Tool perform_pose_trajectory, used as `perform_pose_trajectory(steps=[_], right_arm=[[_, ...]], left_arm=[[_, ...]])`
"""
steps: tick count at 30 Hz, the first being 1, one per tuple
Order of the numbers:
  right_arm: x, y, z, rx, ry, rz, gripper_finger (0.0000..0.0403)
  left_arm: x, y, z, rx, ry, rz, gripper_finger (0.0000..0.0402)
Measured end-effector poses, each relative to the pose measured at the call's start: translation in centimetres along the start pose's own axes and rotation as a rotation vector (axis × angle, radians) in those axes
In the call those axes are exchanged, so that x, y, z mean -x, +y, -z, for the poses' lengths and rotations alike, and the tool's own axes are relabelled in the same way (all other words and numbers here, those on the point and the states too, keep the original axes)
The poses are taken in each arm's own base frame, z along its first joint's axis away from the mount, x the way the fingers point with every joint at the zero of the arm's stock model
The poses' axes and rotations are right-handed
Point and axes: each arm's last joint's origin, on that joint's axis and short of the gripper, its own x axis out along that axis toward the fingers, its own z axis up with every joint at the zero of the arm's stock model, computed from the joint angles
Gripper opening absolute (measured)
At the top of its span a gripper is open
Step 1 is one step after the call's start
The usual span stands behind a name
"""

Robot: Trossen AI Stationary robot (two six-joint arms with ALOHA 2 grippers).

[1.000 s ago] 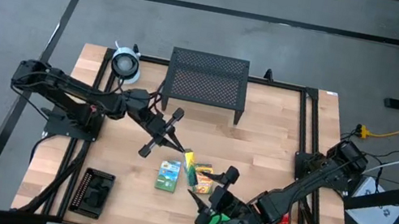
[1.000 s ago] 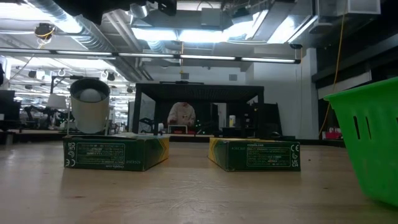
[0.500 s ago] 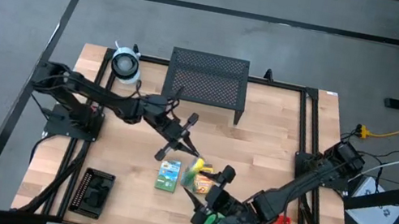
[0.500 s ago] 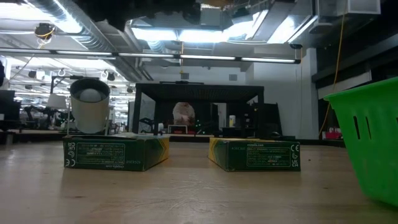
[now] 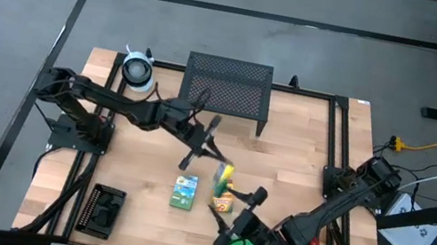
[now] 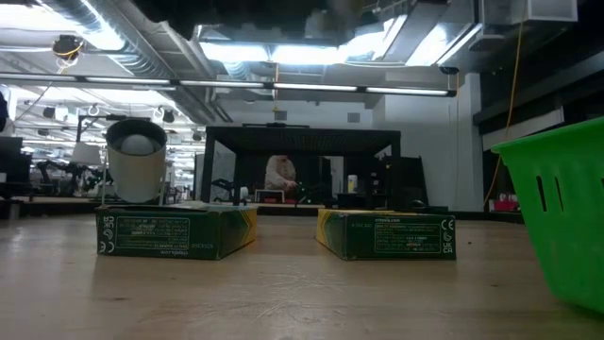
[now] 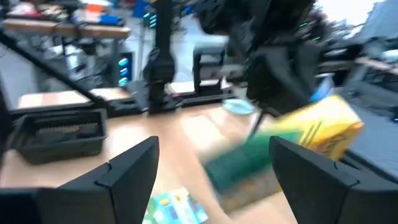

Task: Pick & Place Office Desk Supplies
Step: Put the yellow green crayon box into the green bin

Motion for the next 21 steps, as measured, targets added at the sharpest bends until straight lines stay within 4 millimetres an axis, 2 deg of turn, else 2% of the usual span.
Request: perform_pose_trajectory(steps=[7,16,21], right_arm=[[0.7,-0.3,-0.1,-0.049,-0.077,0.154,0.0304],[0.4,-0.6,0.2,-0.03,-0.076,0.176,0.0304],[-0.5,-1.0,0.3,-0.07,-0.074,0.198,0.0304]], left_arm=[[1.4,0.2,0.0,-0.128,0.176,-0.165,0.0002],[3.4,-1.8,-3.0,-0.207,0.184,-0.241,0.0001],[4.3,-2.8,-4.3,-0.294,0.216,-0.333,0.0002]])
